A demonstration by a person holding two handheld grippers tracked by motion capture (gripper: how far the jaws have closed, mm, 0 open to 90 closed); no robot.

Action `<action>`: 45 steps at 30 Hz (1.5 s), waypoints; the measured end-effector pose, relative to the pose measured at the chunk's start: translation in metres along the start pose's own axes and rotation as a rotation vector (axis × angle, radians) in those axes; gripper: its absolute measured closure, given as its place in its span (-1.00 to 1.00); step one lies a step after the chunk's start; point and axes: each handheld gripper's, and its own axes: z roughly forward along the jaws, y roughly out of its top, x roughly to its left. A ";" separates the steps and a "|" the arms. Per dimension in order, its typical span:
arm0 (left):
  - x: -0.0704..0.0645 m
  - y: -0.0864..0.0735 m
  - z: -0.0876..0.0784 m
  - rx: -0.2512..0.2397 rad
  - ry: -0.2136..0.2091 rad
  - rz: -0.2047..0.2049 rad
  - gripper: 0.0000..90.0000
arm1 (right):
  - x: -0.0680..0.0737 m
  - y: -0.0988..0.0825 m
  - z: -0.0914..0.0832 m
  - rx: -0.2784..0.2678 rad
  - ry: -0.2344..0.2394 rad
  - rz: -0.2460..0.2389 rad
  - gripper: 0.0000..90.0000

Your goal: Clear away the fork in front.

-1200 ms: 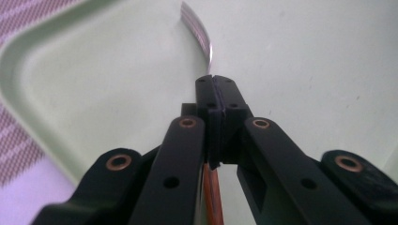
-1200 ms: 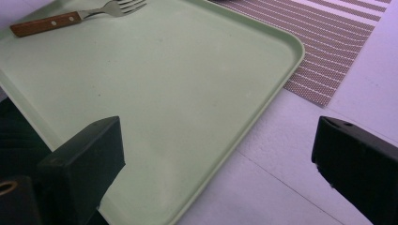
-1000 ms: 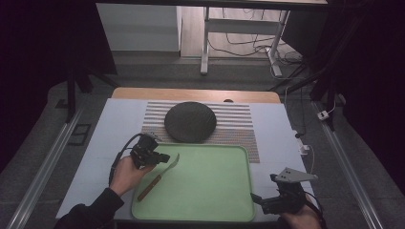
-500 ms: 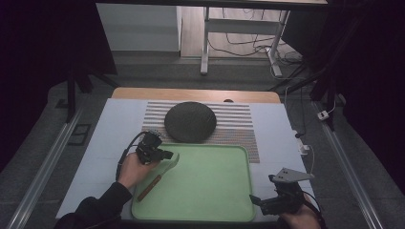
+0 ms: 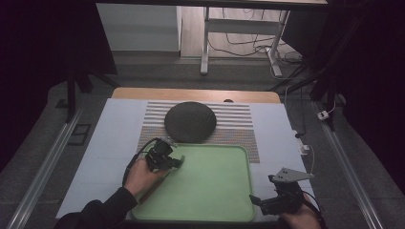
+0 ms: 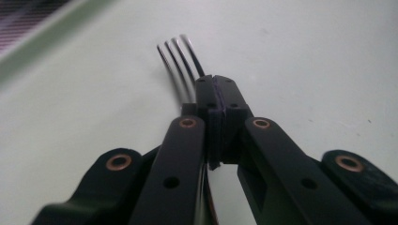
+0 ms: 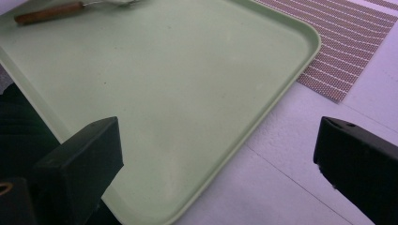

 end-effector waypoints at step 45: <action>0.052 -0.027 -0.015 0.026 0.130 -0.173 0.96 | -0.002 0.000 0.000 -0.005 0.002 0.017 -0.95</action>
